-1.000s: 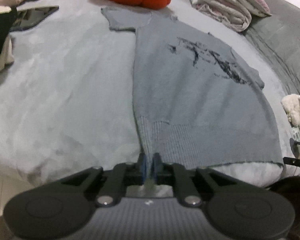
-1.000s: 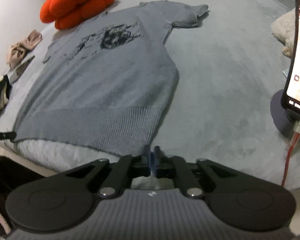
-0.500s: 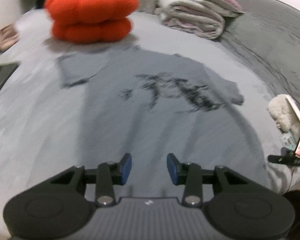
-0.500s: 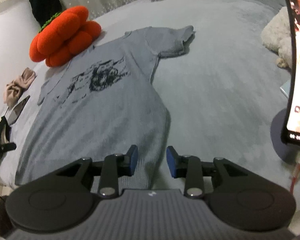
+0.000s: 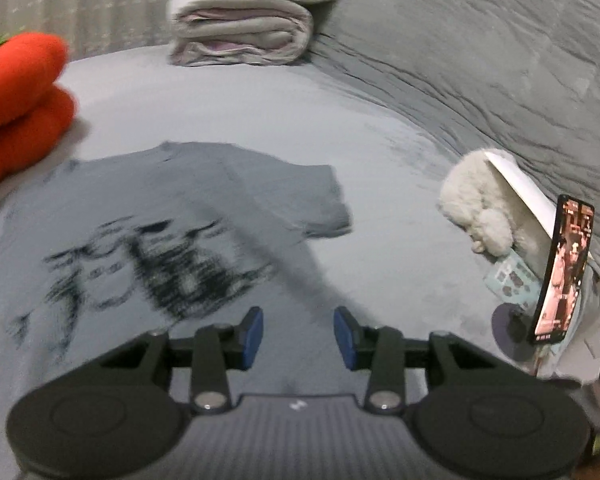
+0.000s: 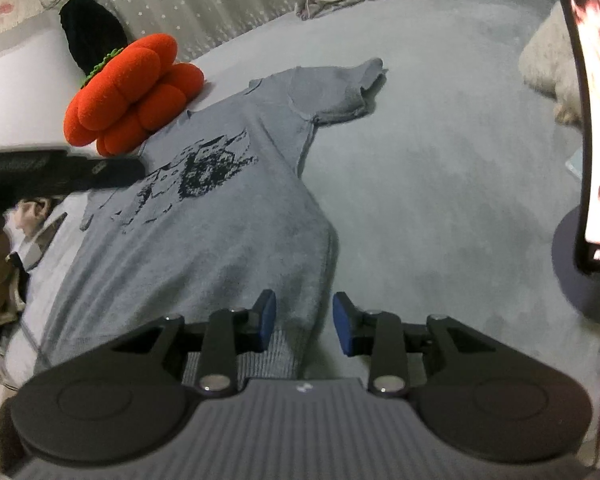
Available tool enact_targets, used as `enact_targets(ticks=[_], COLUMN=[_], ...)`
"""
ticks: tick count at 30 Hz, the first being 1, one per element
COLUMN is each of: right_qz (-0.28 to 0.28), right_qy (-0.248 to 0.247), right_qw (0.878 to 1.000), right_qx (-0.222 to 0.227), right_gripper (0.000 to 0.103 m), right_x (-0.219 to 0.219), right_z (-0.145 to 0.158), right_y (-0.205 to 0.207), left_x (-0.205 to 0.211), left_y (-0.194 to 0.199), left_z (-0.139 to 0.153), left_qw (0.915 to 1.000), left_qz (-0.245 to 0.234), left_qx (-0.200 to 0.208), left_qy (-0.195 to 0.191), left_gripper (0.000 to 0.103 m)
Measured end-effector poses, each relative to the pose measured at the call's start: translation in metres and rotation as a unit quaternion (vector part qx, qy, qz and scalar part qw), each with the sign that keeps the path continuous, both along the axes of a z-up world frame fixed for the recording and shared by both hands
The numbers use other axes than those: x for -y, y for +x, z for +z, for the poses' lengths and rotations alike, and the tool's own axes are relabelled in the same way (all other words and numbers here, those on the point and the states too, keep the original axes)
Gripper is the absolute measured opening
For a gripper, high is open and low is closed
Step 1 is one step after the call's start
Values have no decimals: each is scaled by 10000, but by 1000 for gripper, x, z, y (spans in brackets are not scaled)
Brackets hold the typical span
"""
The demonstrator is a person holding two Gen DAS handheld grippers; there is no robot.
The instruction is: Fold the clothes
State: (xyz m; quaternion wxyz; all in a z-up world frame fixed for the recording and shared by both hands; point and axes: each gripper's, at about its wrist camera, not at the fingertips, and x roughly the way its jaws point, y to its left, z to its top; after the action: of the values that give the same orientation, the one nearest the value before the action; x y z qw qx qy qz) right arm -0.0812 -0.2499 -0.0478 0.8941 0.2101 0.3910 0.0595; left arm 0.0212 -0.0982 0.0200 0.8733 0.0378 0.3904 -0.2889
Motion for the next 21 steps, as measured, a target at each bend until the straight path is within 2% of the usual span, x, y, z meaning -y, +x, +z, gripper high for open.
enact_targets(ticks=[6, 13, 16, 17, 19, 21], right_qz=[14, 68, 96, 104, 118, 127], right_qy=[369, 531, 586, 609, 662, 644], right_qw=[9993, 9985, 9982, 9980, 9977, 9978], right_qx=[-94, -111, -103, -102, -91, -78], right_gripper=[36, 37, 37, 37, 37, 33], right_x=[6, 8, 9, 9, 9, 8], right_z=[-8, -14, -17, -18, -19, -20], right_y=[1, 2, 5, 5, 8, 11], left_x=[69, 112, 120, 121, 124, 123], left_y=[35, 83, 88, 88, 89, 89], left_z=[-24, -66, -76, -77, -77, -76], left_qw=[9983, 9941, 9922, 9916, 9903, 9910], left_qz=[-219, 112, 262, 315, 420, 487], left_qx=[82, -215, -136, -82, 23, 47], left_qy=[539, 1056, 1214, 1251, 1323, 1244], left_gripper=[39, 35, 28, 23, 5, 1])
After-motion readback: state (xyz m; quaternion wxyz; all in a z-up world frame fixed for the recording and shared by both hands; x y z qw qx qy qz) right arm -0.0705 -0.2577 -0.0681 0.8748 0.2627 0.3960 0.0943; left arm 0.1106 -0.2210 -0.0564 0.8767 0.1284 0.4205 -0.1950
